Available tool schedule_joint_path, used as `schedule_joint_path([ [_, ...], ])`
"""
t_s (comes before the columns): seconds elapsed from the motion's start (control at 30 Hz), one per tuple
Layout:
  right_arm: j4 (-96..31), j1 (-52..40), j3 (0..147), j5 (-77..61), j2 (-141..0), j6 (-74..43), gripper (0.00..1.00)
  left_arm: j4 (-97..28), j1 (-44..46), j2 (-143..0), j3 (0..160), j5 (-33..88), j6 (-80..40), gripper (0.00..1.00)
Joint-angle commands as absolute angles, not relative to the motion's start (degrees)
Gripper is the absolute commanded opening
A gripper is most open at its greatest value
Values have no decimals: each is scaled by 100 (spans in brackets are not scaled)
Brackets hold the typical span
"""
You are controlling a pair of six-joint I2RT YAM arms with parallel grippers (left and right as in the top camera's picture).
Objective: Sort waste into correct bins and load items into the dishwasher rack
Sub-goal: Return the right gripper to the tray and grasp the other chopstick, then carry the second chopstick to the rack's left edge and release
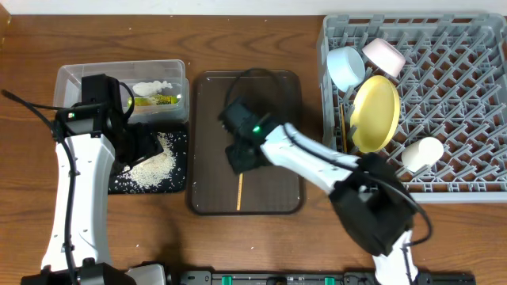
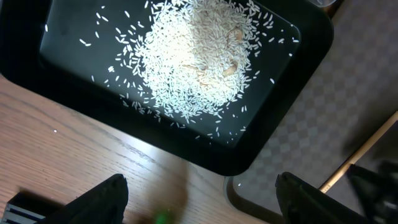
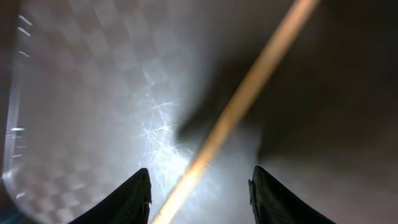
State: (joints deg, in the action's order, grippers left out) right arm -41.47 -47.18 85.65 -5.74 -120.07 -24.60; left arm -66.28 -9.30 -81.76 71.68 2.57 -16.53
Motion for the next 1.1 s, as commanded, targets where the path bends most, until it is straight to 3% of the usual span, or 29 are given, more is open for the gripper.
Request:
schedule_joint_path([
  [0.0, -4182, -4886, 8538, -145, -12228, -2786, 46, -6663, -930, -8136, 7146, 148, -1662, 79],
  [0.43, -4654, -4506, 8569, 228, -12125, -2947, 1, -6663, -930, -8136, 7146, 148, -1662, 79],
  [1.07, -6187, -2545, 8807, 366, -9773, -1857, 1, -6661, -930, -8136, 7146, 150, -1664, 79],
])
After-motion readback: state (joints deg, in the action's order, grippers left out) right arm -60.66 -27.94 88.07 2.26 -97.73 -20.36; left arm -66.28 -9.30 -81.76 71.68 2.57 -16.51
